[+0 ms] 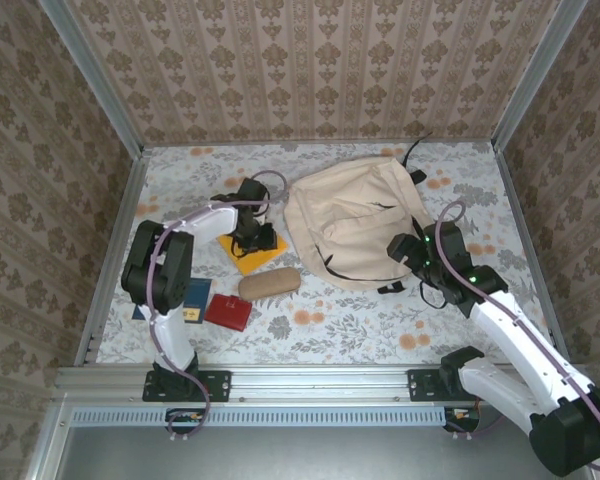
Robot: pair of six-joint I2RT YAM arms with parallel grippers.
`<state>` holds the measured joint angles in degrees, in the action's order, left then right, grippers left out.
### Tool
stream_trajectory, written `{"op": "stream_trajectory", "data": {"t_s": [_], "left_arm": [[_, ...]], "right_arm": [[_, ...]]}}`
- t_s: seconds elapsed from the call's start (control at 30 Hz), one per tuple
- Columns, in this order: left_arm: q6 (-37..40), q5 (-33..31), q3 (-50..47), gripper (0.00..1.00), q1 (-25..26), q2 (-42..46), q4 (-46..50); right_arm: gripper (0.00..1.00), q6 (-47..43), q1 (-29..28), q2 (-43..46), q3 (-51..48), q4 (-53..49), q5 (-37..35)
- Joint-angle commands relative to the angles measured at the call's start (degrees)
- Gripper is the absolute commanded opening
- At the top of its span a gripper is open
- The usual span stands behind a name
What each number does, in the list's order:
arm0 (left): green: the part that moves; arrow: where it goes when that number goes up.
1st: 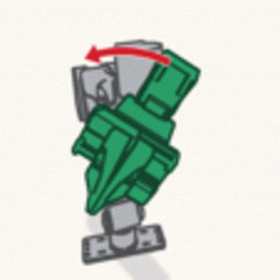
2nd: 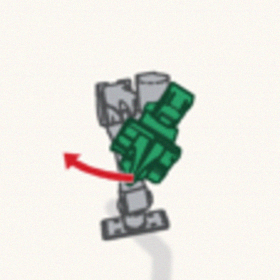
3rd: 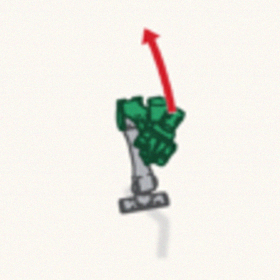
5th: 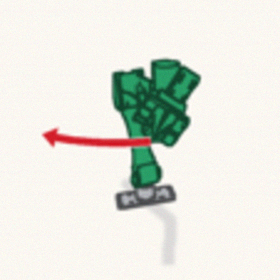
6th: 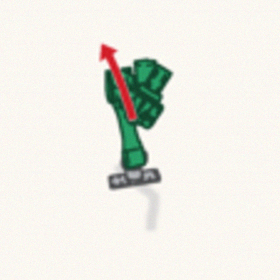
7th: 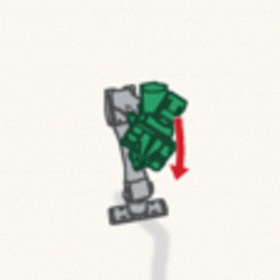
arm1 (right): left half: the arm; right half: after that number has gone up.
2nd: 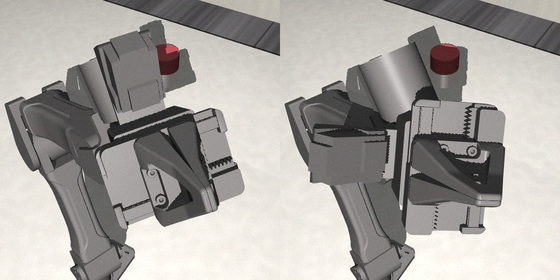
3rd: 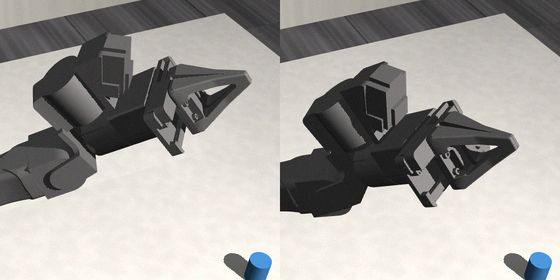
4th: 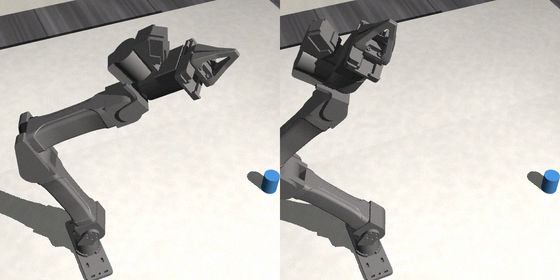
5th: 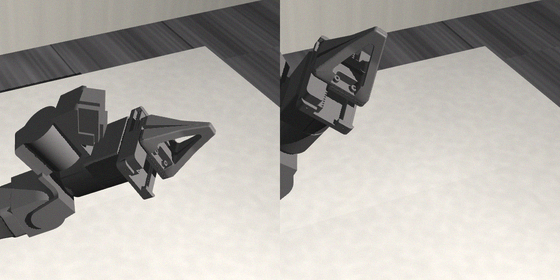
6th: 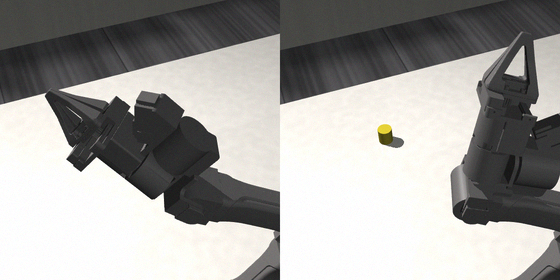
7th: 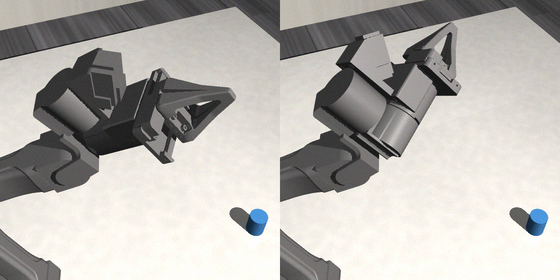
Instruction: Pack the student bag
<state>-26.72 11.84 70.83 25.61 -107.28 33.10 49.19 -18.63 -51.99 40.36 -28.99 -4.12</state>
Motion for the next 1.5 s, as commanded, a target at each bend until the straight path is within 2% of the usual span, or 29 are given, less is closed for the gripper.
{"op": "stream_trajectory", "data": {"t_s": [0.0, 0.17, 0.3, 0.47, 0.57, 0.83, 1.03, 1.3, 1.47], "left_arm": [[0.4, 1.4, -1.6, 0.26, 0.0, 3.7, 5.0], [-0.6, 5.5, -0.9, 0.52, -2.7, 10.0, 4.6], [-2.0, 4.6, -3.8, 0.62, -7.2, 15.1, 3.8], [-7.5, 5.4, -12.1, 0.64, -14.7, 20.2, -0.6], [-9.9, 8.0, -16.7, 0.64, -18.1, 22.4, -4.1], [-12.5, 12.4, -20.8, 0.57, -20.3, 21.1, -8.9], [-12.4, 14.4, -20.4, 0.58, -20.4, 16.5, -9.1], [-13.9, 17.6, -21.2, 0.6, -20.5, 13.1, -12.6], [-14.1, 21.3, -21.1, 0.59, -20.3, 11.3, -14.7]], "right_arm": [[0.89, -1.6, -2.4, -2.6, 3.2, 2.9, 0.7], [0.86, -5.5, -9.3, -12.7, 9.3, 4.3, 0.5], [0.85, -10.2, -15.6, -25.4, 18.4, 4.6, 1.3], [0.83, -16.7, -20.3, -43.0, 33.0, 3.3, 5.4], [0.81, -19.6, -21.4, -52.2, 41.8, 2.1, 8.3], [0.63, -22.3, -22.8, -70.0, 59.0, -0.7, 12.5], [0.56, -21.1, -22.8, -78.0, 66.3, -4.5, 14.1], [0.55, -20.5, -22.8, -81.5, 66.4, -5.2, 13.7], [0.53, -19.9, -22.8, -83.3, 66.4, -5.2, 16.5]]}}
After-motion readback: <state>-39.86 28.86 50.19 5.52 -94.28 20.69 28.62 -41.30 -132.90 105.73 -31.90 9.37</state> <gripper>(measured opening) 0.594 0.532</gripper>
